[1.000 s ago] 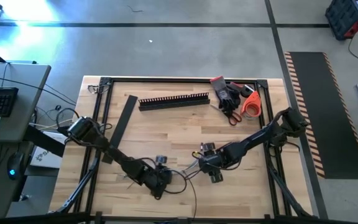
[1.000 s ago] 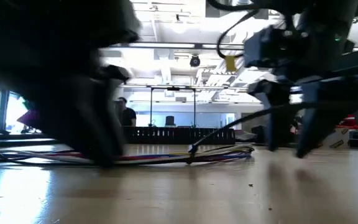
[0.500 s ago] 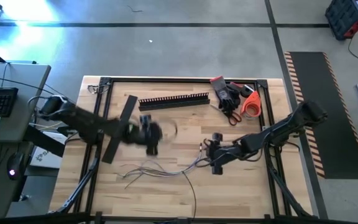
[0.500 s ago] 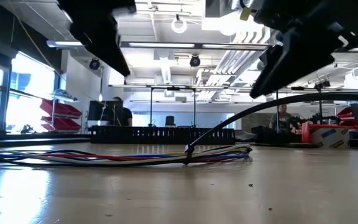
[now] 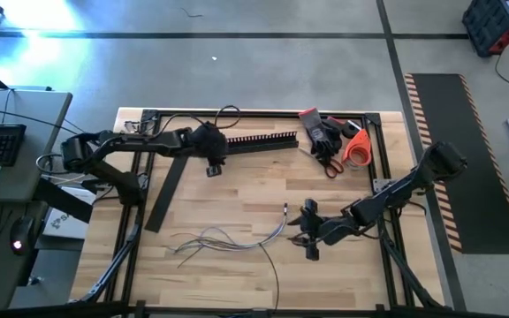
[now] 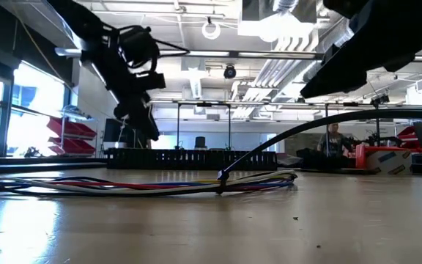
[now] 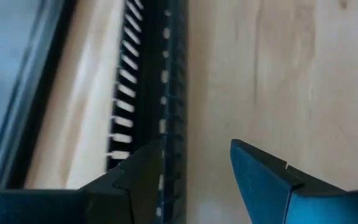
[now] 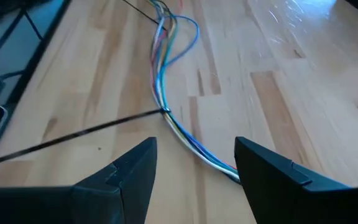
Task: Ziptie cables
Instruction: Put the zip-tied cables into the black cable duct
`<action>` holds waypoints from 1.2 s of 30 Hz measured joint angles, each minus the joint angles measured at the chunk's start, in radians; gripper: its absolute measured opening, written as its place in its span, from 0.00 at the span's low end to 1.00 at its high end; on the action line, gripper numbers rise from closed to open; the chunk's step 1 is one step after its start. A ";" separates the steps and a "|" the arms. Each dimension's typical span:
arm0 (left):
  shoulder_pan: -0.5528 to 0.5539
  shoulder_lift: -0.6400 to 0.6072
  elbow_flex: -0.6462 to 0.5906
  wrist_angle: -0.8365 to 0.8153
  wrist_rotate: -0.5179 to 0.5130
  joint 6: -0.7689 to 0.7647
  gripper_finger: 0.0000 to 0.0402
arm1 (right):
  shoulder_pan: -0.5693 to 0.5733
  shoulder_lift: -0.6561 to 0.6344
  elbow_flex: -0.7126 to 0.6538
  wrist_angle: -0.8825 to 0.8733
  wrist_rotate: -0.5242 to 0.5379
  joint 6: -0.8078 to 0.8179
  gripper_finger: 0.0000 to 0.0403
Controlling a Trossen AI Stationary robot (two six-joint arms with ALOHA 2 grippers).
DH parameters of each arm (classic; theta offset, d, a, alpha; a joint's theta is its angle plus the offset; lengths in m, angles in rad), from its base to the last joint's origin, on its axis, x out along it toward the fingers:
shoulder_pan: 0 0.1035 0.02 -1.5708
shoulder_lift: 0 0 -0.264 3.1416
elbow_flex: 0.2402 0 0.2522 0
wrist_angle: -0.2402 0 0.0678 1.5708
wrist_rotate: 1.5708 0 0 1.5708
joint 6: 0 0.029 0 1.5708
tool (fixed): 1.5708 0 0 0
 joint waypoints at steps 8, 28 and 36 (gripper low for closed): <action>0.023 0.092 -0.001 0.001 -0.009 0.007 0.35 | 0.043 0.000 0.000 0.068 0.006 -0.017 0.50; -0.197 0.090 0.003 -0.170 0.012 -0.072 0.01 | 0.067 0.000 0.001 0.081 -0.019 0.007 0.50; -0.420 0.021 -0.005 -0.222 0.020 -0.260 0.00 | 0.066 0.000 0.002 0.081 -0.026 -0.019 0.50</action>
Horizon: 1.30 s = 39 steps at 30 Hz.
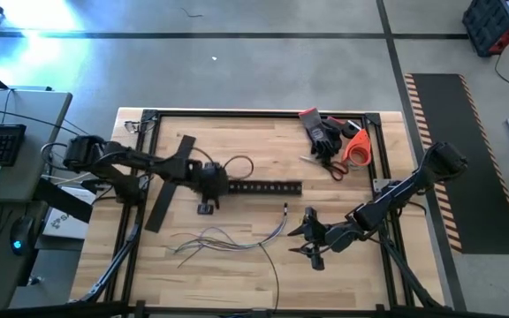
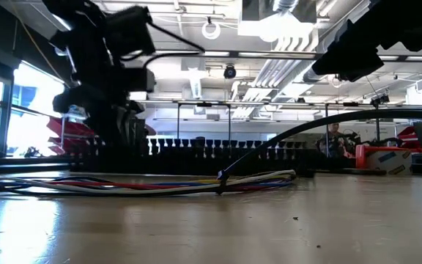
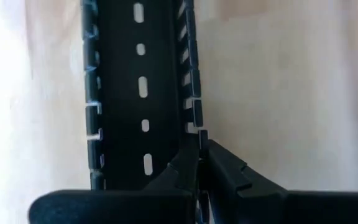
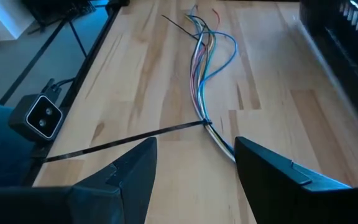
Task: Ziptie cables
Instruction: Put the zip-tied cables into the black cable duct
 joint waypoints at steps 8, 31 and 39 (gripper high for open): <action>-0.092 -0.029 0.001 0.013 -0.097 -0.036 0.08 | -0.045 0.000 0.000 -0.005 -0.026 -0.027 0.50; -0.400 -0.037 0.192 -0.009 -0.303 -0.225 0.32 | -0.291 0.339 0.232 -0.379 -0.332 -0.445 0.41; -0.595 0.107 0.192 0.090 -0.481 -0.389 0.32 | -0.235 0.359 0.432 -0.623 -0.327 -0.219 0.03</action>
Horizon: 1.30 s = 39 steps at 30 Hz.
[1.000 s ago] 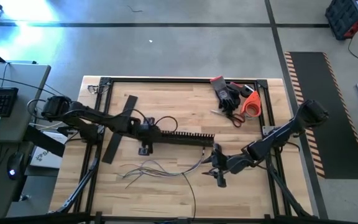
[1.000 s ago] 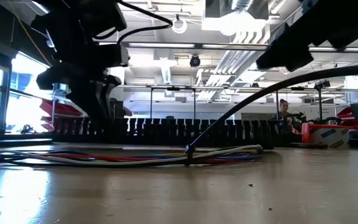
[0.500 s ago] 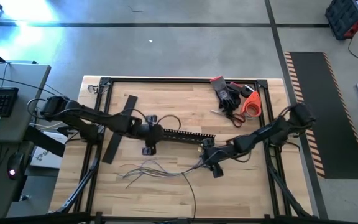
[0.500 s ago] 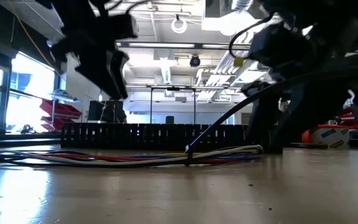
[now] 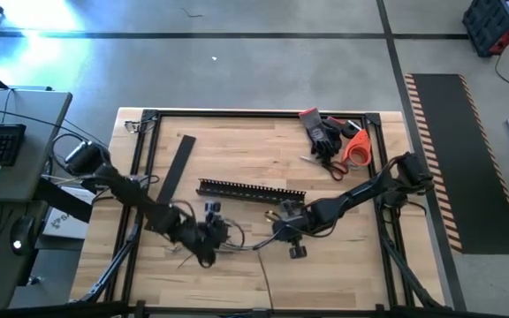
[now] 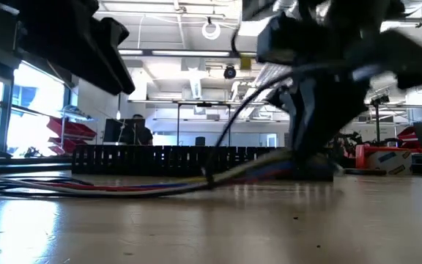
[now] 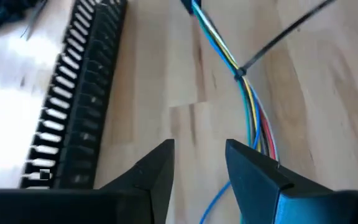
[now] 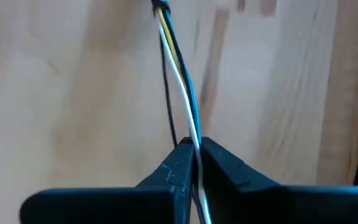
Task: Ziptie cables
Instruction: Put the zip-tied cables into the black cable duct
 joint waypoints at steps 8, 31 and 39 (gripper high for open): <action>-0.017 0.237 0.000 0.298 -0.014 -0.020 0.41 | 0.068 -0.001 0.117 -0.156 0.018 0.167 0.01; 0.015 0.407 0.003 0.492 -0.078 -0.087 0.37 | 0.134 -0.001 0.178 -0.169 0.013 0.344 0.00; -0.026 0.403 0.003 0.404 -0.078 -0.137 0.03 | 0.198 -0.002 0.178 -0.158 0.072 0.342 0.13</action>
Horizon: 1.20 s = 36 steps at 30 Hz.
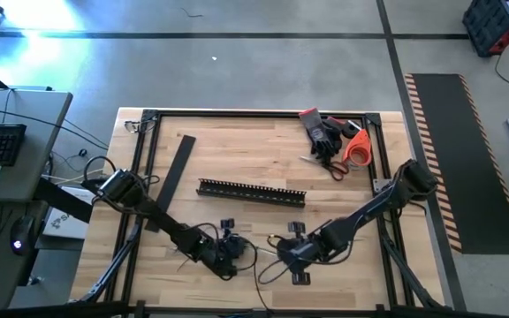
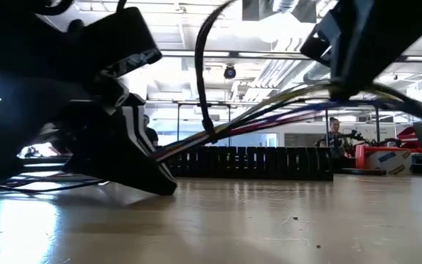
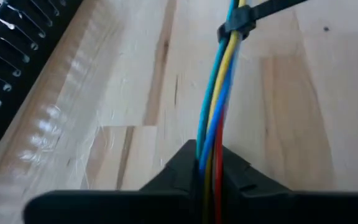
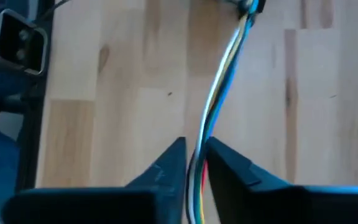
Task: Ziptie cables
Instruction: Put the zip-tied cables into the black cable duct
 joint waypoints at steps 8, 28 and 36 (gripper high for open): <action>-0.037 -0.028 -0.003 -0.041 0.019 0.001 0.00 | 0.041 0.006 -0.038 -0.023 0.054 -0.123 0.47; -0.054 -0.051 -0.003 -0.044 0.168 0.099 0.00 | -0.056 -0.065 -0.557 0.648 0.133 -0.366 0.55; -0.088 -0.104 -0.008 -0.076 0.160 0.116 0.00 | -0.118 -0.067 -0.646 0.747 -0.052 -0.346 0.40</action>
